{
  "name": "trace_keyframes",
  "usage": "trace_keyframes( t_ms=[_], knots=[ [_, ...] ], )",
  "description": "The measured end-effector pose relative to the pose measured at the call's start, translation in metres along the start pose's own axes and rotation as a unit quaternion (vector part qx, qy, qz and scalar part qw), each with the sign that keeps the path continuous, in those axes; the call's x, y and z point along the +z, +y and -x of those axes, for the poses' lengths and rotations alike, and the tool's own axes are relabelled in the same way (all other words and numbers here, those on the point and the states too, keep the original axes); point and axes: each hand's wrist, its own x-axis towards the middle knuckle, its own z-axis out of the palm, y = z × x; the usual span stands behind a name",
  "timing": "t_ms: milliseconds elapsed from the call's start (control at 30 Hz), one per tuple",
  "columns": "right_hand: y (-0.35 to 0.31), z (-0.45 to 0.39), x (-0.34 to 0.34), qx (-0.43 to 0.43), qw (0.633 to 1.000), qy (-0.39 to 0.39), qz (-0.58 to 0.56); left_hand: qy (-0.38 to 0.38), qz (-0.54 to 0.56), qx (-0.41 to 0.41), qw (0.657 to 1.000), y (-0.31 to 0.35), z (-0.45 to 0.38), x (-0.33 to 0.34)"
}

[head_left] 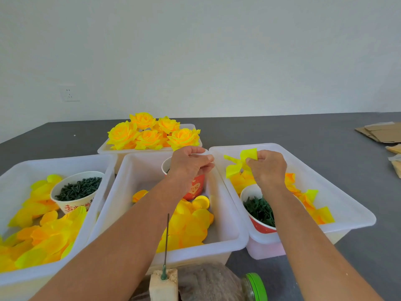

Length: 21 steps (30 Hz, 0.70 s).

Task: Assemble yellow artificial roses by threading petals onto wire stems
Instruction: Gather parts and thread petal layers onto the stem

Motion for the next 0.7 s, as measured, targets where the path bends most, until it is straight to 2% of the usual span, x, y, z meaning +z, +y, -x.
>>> trace_keyframes(
  t_ms=[100,267,367,533,700],
  knots=[
    [0.002,0.001,-0.002,-0.004,0.995,0.019,0.096,0.024,-0.023,0.018,0.999,0.004,0.0,-0.003],
    [0.003,0.007,0.0,0.001,0.973,-0.053,0.223,0.046,-0.032,0.022,0.998,0.016,0.001,-0.01],
    [0.0,0.012,-0.001,-0.032,0.957,-0.041,0.285,0.052,-0.054,0.029,0.997,0.024,0.005,-0.021],
    [-0.002,0.014,0.005,-0.153,0.962,-0.026,0.225,0.07,-0.096,0.036,0.992,0.026,0.015,-0.052],
    [-0.009,0.018,0.011,-0.232,0.955,-0.06,0.173,0.117,-0.134,0.036,0.983,0.035,0.018,-0.094]
  ],
)
